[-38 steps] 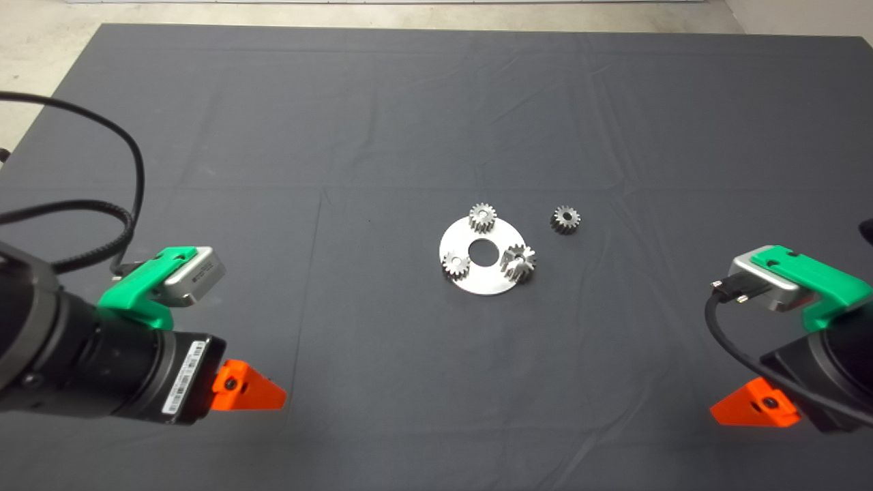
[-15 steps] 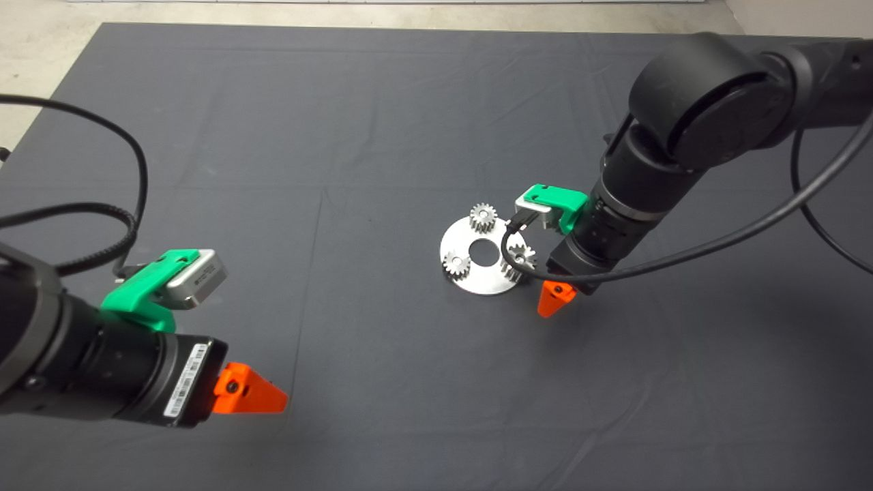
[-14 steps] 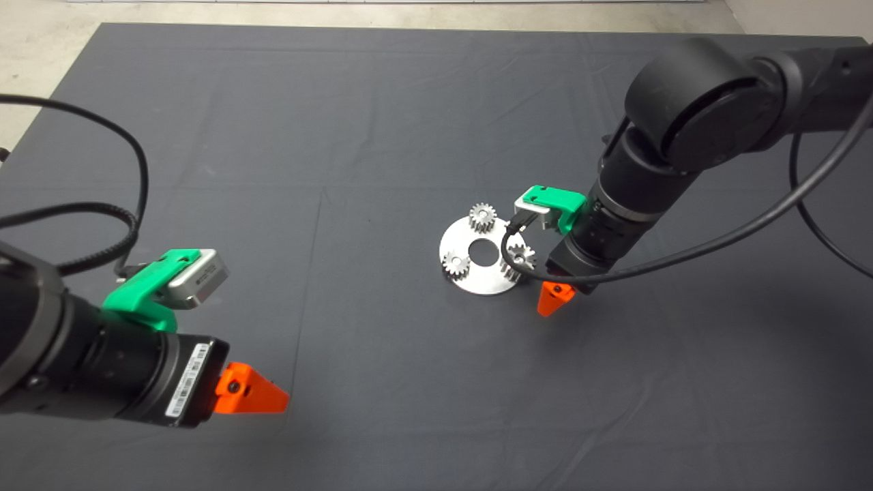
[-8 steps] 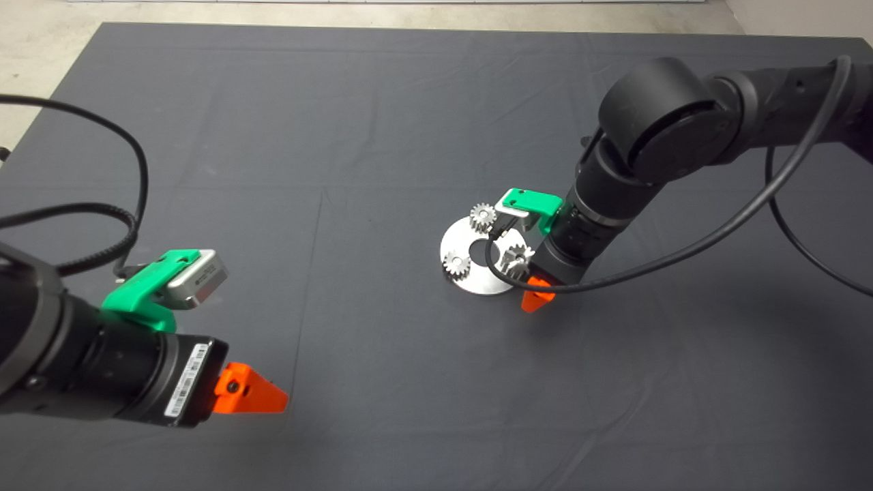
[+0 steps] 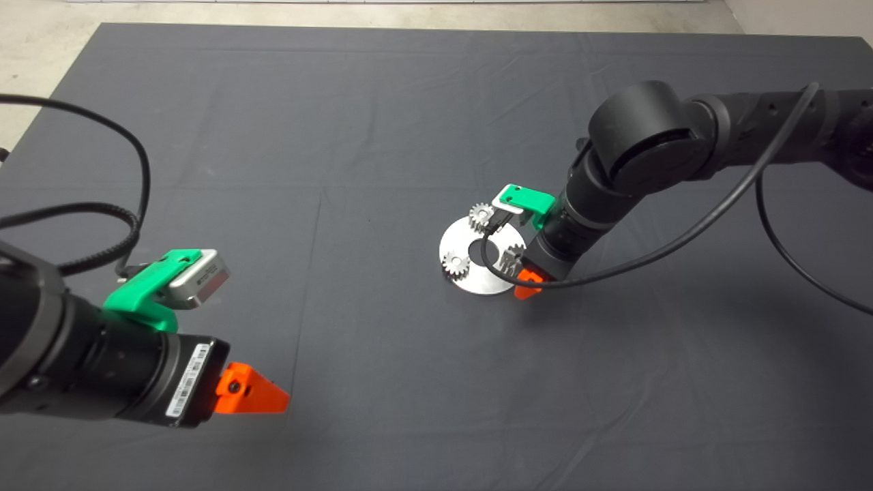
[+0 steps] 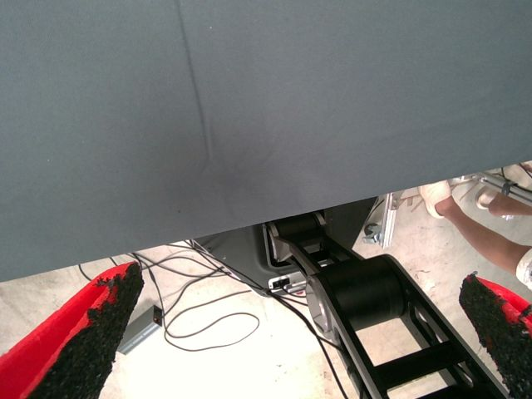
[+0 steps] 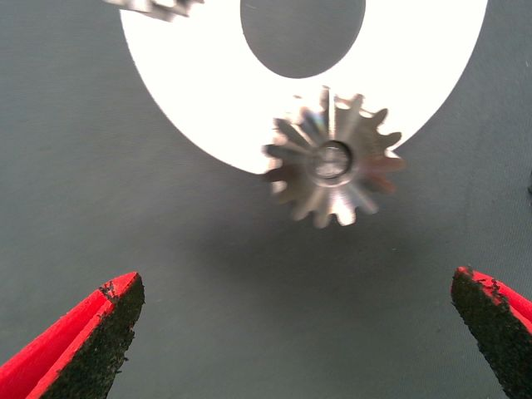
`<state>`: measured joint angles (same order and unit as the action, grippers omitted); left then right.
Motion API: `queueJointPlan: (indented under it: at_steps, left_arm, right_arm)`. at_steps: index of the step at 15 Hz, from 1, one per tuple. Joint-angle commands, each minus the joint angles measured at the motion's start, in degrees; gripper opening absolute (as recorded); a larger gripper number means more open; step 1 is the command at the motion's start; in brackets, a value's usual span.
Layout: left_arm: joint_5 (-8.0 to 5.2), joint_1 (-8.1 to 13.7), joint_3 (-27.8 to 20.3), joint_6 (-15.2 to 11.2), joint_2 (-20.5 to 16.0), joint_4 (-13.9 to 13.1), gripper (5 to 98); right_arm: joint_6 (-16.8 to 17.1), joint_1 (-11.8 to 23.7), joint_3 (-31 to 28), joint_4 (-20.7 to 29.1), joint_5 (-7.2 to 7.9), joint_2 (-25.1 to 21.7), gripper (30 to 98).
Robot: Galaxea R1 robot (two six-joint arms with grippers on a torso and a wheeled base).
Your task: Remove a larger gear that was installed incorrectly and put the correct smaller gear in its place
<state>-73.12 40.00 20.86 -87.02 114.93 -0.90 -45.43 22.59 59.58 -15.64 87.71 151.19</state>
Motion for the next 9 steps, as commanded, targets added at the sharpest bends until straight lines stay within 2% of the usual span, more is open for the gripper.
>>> queueJointPlan:
  at_steps: [1, 4, 9]
  left_arm:
    - [-0.09, 0.35, -0.75, -0.17, 0.00, -0.94, 98.1]
    - [-0.01, 0.35, -0.75, -0.17, 0.00, -1.03, 98.1]
    - [-0.01, 0.26, -0.75, -0.17, 0.00, -1.03, 98.1]
  right_arm:
    - [0.17, -0.35, 2.63, -2.82, 5.63, 0.91, 97.6]
    - [0.17, -0.78, 2.81, -2.99, 5.45, 1.00, 97.6]
    - [0.08, -2.02, 3.34, -6.24, 5.45, 1.96, 97.6]
